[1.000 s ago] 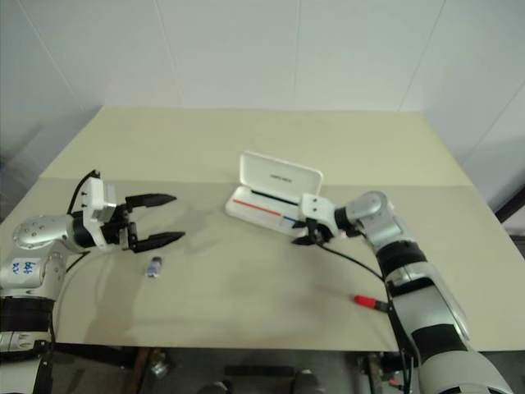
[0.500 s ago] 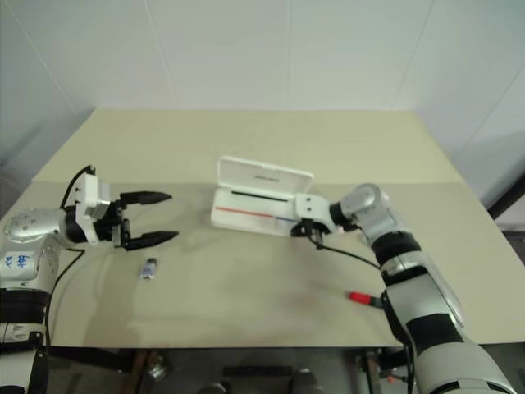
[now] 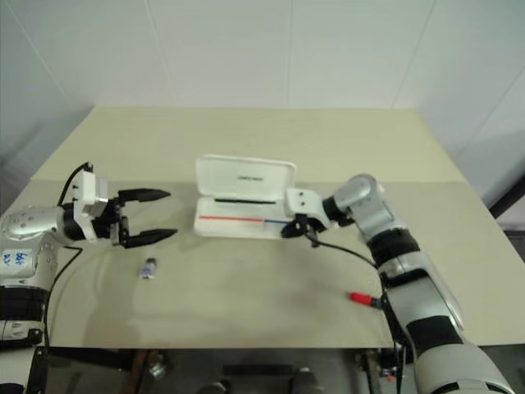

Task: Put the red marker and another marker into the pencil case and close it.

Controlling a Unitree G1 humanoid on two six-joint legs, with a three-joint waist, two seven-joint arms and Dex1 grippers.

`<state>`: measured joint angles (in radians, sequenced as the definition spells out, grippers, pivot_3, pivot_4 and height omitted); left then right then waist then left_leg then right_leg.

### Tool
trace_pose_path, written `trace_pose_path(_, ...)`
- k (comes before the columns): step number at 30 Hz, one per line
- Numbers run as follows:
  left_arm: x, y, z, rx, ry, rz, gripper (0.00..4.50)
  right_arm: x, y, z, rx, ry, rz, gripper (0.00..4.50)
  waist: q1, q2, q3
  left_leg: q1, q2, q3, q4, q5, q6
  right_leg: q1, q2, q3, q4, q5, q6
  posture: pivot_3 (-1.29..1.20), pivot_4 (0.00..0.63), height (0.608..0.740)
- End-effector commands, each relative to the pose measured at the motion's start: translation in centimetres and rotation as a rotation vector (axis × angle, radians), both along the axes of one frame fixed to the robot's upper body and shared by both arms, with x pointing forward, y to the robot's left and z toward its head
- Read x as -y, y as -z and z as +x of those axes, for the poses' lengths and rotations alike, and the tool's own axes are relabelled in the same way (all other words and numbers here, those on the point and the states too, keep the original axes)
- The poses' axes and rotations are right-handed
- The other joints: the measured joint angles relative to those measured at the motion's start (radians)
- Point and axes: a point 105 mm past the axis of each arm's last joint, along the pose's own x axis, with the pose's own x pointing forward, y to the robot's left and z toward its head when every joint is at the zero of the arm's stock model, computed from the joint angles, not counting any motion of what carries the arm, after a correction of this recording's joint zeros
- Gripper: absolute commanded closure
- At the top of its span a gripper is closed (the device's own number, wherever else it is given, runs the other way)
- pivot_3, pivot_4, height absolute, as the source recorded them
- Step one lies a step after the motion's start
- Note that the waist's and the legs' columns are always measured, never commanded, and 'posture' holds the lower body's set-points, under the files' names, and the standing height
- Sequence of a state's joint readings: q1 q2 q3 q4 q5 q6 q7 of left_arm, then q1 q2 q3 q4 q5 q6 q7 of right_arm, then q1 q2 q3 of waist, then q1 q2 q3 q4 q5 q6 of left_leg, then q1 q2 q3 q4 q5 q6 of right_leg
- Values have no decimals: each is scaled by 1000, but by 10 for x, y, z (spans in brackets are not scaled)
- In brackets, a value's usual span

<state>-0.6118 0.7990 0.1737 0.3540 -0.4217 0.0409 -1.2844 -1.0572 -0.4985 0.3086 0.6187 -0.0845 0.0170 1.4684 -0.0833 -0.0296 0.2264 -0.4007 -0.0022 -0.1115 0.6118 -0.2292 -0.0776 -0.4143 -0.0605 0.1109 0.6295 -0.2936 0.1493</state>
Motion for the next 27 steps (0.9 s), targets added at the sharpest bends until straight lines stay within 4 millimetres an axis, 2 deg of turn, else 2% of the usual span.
trace_pose_path(1, -9, -7, -3, 38, -24, 20, 0, 4, -11, -18, -12, -26, 13, 4456, 2, 0, 0, -1, 0, 0, 0, 0, 0, 0, 0, 0, 0, 0, 0, 0, 150, 740)
trace_pose_path(7, -13, 2, -8, 11, -36, 16, 0, 16, 7, -51, -105, 3, -36, 4456, 7, 0, 0, -2, 0, -1, 1, 0, 0, 0, 0, -1, -1, 0, 0, 0, 150, 740)
trace_pose_path(11, -17, 9, -11, -7, -52, 11, 0, 21, 19, -65, -152, 47, -54, 4456, 1, 0, 0, -2, 0, -1, 1, 0, 0, 0, 0, -1, -1, 0, 0, 0, 150, 740)
trace_pose_path(20, -16, 12, -16, -18, -61, 5, 0, 17, 28, -73, -189, 90, -40, 4456, 4, 0, 0, -2, 0, -1, 2, 0, 0, 0, 0, -1, -1, 0, 0, 0, 150, 740)
trace_pose_path(27, -18, 12, -17, -21, -74, 3, 0, 23, 33, -75, -212, 132, -52, 4456, 6, 0, 0, -2, 0, -1, 2, 0, 0, 0, 0, -1, -1, 0, 0, 0, 150, 740)
